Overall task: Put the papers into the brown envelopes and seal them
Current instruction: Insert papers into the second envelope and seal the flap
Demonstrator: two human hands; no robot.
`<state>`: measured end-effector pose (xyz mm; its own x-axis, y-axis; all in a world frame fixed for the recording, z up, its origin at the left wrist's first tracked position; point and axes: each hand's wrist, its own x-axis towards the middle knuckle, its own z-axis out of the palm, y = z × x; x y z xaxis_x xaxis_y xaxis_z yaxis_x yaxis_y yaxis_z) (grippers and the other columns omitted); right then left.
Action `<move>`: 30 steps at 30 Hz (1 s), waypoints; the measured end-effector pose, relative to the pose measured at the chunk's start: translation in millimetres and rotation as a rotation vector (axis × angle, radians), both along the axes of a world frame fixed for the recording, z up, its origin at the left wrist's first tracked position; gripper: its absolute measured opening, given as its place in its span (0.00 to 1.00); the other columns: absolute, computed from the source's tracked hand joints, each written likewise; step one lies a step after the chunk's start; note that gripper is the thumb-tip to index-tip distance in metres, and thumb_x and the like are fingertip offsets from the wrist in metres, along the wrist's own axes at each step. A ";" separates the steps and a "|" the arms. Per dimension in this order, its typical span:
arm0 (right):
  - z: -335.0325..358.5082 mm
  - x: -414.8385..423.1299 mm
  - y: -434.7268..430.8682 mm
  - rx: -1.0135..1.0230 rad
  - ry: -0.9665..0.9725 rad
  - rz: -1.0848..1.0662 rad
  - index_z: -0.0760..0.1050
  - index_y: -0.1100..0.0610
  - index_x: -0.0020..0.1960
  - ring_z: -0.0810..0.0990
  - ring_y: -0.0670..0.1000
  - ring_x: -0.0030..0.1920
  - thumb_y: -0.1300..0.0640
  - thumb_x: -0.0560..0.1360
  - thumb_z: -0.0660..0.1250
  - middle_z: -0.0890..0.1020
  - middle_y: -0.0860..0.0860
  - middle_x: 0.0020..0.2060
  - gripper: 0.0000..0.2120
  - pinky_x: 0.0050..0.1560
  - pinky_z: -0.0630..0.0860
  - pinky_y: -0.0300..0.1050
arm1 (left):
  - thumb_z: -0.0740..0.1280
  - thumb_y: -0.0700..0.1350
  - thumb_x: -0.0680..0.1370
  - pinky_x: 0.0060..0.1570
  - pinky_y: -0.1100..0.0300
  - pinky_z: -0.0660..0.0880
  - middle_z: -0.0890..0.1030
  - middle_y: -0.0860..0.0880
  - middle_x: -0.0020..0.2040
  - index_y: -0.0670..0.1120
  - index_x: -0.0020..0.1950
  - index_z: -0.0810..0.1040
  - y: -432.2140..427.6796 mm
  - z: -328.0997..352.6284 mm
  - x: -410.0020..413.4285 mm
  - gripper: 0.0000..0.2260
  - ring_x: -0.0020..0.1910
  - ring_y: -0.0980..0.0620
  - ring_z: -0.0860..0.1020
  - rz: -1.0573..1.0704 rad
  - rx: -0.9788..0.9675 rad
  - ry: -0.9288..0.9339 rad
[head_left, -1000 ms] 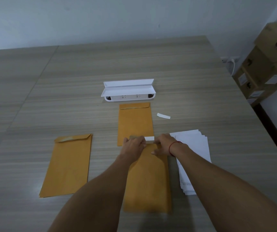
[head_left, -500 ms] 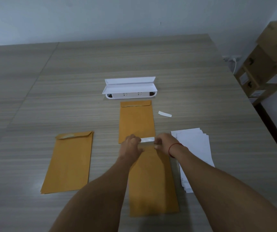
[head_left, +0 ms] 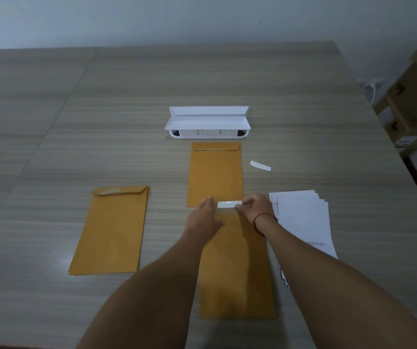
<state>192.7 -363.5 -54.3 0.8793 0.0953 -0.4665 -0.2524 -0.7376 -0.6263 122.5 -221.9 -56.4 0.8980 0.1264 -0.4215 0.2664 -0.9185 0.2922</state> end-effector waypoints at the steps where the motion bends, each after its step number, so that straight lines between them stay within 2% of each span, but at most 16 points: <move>1: -0.1 1.6 2.0 -0.006 0.013 -0.020 0.78 0.54 0.49 0.79 0.54 0.54 0.52 0.73 0.71 0.82 0.52 0.52 0.08 0.57 0.76 0.49 | 0.62 0.54 0.80 0.74 0.55 0.59 0.51 0.49 0.80 0.45 0.79 0.53 0.1 -0.5 0.3 0.32 0.79 0.50 0.52 -0.001 0.005 -0.002; 4: 2.4 2.9 6.5 -0.080 0.023 -0.006 0.74 0.50 0.44 0.79 0.54 0.53 0.50 0.75 0.68 0.82 0.50 0.51 0.06 0.51 0.74 0.46 | 0.62 0.55 0.80 0.74 0.55 0.58 0.50 0.49 0.80 0.45 0.79 0.52 0.4 -0.5 -0.4 0.33 0.79 0.50 0.52 -0.006 0.011 -0.003; 6: 4.9 0.5 5.5 -0.101 0.006 0.044 0.73 0.50 0.45 0.79 0.54 0.53 0.49 0.76 0.66 0.81 0.50 0.49 0.06 0.50 0.73 0.45 | 0.62 0.55 0.80 0.74 0.55 0.58 0.50 0.50 0.80 0.45 0.79 0.52 1.4 0.9 -0.4 0.33 0.79 0.50 0.52 -0.008 0.010 0.003; 9: 5.8 -3.5 -4.3 -0.069 -0.007 0.150 0.72 0.50 0.46 0.77 0.52 0.50 0.49 0.77 0.64 0.77 0.47 0.45 0.05 0.52 0.74 0.46 | 0.62 0.55 0.80 0.74 0.55 0.58 0.50 0.50 0.80 0.45 0.79 0.52 1.1 4.9 0.9 0.33 0.78 0.49 0.53 -0.001 0.014 0.016; 11: 6.8 -0.6 -11.7 -0.036 -0.010 0.129 0.72 0.51 0.46 0.77 0.52 0.50 0.51 0.77 0.64 0.76 0.47 0.44 0.04 0.55 0.75 0.49 | 0.63 0.55 0.79 0.74 0.55 0.59 0.50 0.49 0.80 0.46 0.78 0.54 0.8 6.6 2.9 0.32 0.78 0.49 0.54 -0.009 0.027 0.028; 14: 14.3 11.2 -18.3 0.094 -0.021 -0.163 0.77 0.56 0.54 0.77 0.53 0.47 0.53 0.78 0.62 0.79 0.51 0.47 0.09 0.48 0.74 0.45 | 0.64 0.55 0.79 0.73 0.53 0.61 0.52 0.50 0.80 0.46 0.77 0.58 -0.3 7.0 4.9 0.30 0.78 0.48 0.55 -0.006 0.035 0.041; 16: 22.3 22.0 -18.1 0.164 -0.017 -0.404 0.79 0.59 0.53 0.76 0.53 0.42 0.56 0.78 0.62 0.79 0.53 0.45 0.10 0.42 0.72 0.41 | 0.64 0.55 0.79 0.73 0.53 0.61 0.52 0.50 0.80 0.46 0.77 0.58 -0.7 6.1 5.4 0.30 0.78 0.49 0.55 0.000 0.033 0.045; 18: 25.1 34.8 -16.6 0.226 0.023 -0.585 0.79 0.61 0.42 0.76 0.53 0.38 0.59 0.77 0.64 0.79 0.54 0.40 0.09 0.36 0.71 0.40 | 0.64 0.55 0.79 0.72 0.53 0.62 0.52 0.50 0.80 0.46 0.77 0.59 -0.5 3.9 6.0 0.30 0.78 0.49 0.55 -0.001 0.032 0.041; 19: 25.5 39.7 -15.6 0.243 0.037 -0.644 0.74 0.60 0.36 0.75 0.52 0.34 0.59 0.77 0.64 0.77 0.53 0.36 0.12 0.31 0.69 0.39 | 0.64 0.55 0.79 0.72 0.53 0.62 0.53 0.50 0.80 0.46 0.76 0.59 -0.1 3.0 6.1 0.30 0.78 0.48 0.55 0.000 0.031 0.039; 21: 25.2 46.5 -13.3 0.260 0.079 -0.698 0.66 0.57 0.32 0.70 0.48 0.29 0.61 0.78 0.64 0.71 0.51 0.30 0.17 0.28 0.65 0.38 | 0.64 0.55 0.79 0.72 0.53 0.62 0.54 0.49 0.79 0.46 0.76 0.60 0.4 2.4 6.5 0.29 0.78 0.48 0.56 0.002 0.033 0.035; 22: 24.4 47.9 -12.7 0.261 0.098 -0.702 0.65 0.58 0.33 0.70 0.48 0.30 0.61 0.78 0.63 0.69 0.50 0.30 0.16 0.31 0.67 0.40 | 0.64 0.55 0.79 0.72 0.53 0.62 0.54 0.49 0.79 0.46 0.76 0.61 0.6 3.1 6.6 0.29 0.78 0.48 0.56 0.003 0.033 0.035; 24: 27.2 43.7 -12.7 0.234 0.121 -0.646 0.69 0.61 0.39 0.75 0.53 0.38 0.60 0.79 0.63 0.72 0.51 0.33 0.10 0.42 0.71 0.42 | 0.66 0.55 0.78 0.71 0.53 0.63 0.56 0.49 0.79 0.46 0.74 0.63 0.0 3.9 6.5 0.28 0.77 0.48 0.57 0.010 0.025 0.034; 25: 28.7 39.8 -12.8 0.206 0.109 -0.590 0.74 0.64 0.43 0.78 0.56 0.44 0.61 0.78 0.63 0.77 0.54 0.38 0.08 0.46 0.73 0.44 | 0.67 0.54 0.77 0.70 0.52 0.65 0.59 0.49 0.78 0.46 0.73 0.65 -0.2 4.0 6.2 0.27 0.76 0.48 0.60 0.026 0.016 0.023; 27: 28.2 32.5 -15.4 0.131 0.033 -0.441 0.78 0.70 0.53 0.80 0.62 0.55 0.64 0.77 0.62 0.82 0.62 0.51 0.11 0.56 0.78 0.51 | 0.71 0.54 0.74 0.64 0.52 0.69 0.68 0.48 0.72 0.45 0.67 0.69 -1.8 5.8 6.6 0.25 0.71 0.46 0.68 0.066 0.004 -0.038; 29: 28.4 24.0 -16.8 0.045 -0.026 -0.188 0.79 0.67 0.56 0.79 0.62 0.58 0.65 0.76 0.62 0.81 0.62 0.56 0.12 0.61 0.77 0.55 | 0.73 0.53 0.73 0.64 0.50 0.71 0.71 0.48 0.68 0.46 0.69 0.68 -4.6 8.0 7.2 0.29 0.68 0.45 0.69 0.075 0.013 -0.092; 30: 28.7 20.0 -17.7 0.010 -0.031 -0.049 0.80 0.63 0.56 0.80 0.59 0.58 0.63 0.76 0.64 0.82 0.59 0.56 0.11 0.61 0.77 0.54 | 0.73 0.53 0.72 0.65 0.50 0.70 0.71 0.47 0.67 0.48 0.72 0.65 -6.0 9.6 7.4 0.31 0.68 0.45 0.68 0.066 0.028 -0.099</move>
